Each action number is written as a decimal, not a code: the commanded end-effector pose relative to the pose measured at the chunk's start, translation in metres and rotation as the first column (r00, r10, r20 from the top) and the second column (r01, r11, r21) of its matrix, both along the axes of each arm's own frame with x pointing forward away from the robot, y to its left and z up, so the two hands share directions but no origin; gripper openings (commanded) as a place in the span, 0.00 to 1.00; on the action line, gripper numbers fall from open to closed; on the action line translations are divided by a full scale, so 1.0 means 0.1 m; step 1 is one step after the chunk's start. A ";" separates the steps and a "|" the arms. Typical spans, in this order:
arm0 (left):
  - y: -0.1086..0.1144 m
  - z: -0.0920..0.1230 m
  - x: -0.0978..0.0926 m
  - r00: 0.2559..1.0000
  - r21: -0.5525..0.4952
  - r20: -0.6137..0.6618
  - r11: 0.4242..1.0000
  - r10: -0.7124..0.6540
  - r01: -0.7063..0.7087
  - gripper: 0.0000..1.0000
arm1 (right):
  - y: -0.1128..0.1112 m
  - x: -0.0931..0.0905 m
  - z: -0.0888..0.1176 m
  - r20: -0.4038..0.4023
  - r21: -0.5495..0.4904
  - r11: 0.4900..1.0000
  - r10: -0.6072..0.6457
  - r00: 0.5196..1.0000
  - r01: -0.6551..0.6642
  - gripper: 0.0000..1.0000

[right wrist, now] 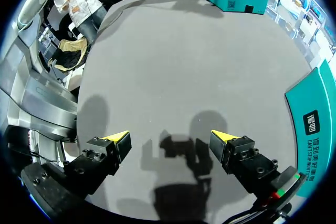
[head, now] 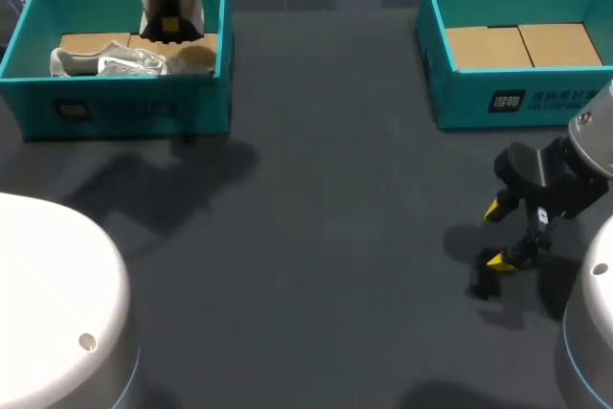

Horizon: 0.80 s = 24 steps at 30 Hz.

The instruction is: Take the shoe out of the shoebox, open the shoe tongue, remove and reinsert the insole, then place the shoe into the shoebox

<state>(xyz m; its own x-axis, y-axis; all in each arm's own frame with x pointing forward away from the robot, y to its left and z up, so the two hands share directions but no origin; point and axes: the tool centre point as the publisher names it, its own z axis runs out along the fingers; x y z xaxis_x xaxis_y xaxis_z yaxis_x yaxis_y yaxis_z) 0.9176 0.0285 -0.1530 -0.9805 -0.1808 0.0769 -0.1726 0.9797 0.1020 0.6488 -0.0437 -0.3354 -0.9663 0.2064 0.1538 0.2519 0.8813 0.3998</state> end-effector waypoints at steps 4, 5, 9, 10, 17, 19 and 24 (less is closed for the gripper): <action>0.01 0.01 0.00 1.000 -0.001 0.002 1.000 -0.001 0.001 0.00 | 0.00 -0.01 0.00 0.001 -0.002 1.000 -0.001 1.000 0.001 1.00; 0.01 0.01 0.00 1.000 -0.001 0.002 1.000 -0.001 0.001 0.00 | 0.00 -0.01 0.00 0.001 -0.002 1.000 -0.001 1.000 0.001 1.00; 0.08 0.01 0.08 1.000 -0.003 0.000 1.000 -0.004 0.004 0.00 | 0.00 -0.01 0.00 0.001 -0.002 1.000 -0.001 1.000 0.001 1.00; 0.15 0.00 0.17 1.000 -0.001 0.004 1.000 -0.001 0.001 0.00 | 0.00 -0.01 0.00 0.001 -0.002 1.000 -0.001 1.000 0.001 1.00; 0.74 0.02 0.77 1.000 -0.006 -0.001 1.000 0.019 -0.019 0.00 | 0.00 -0.01 0.00 0.001 -0.002 1.000 -0.001 1.000 0.001 1.00; 0.90 0.02 0.93 1.000 0.007 0.012 1.000 0.022 -0.022 0.00 | 0.00 -0.01 0.00 0.001 -0.002 1.000 -0.001 1.000 0.001 1.00; 1.32 -0.04 1.32 1.000 0.022 -0.008 1.000 0.010 -0.010 0.00 | 0.00 -0.01 0.00 0.001 -0.002 1.000 -0.001 1.000 0.001 1.00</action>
<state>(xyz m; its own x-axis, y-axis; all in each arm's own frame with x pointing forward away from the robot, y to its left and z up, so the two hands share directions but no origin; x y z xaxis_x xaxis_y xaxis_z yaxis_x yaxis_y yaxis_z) 1.0195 0.1430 -0.1549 -0.9794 -0.2008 0.0225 -0.1962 0.9719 0.1304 0.6488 -0.0437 -0.3354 -0.9663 0.2065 0.1538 0.2520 0.8813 0.3998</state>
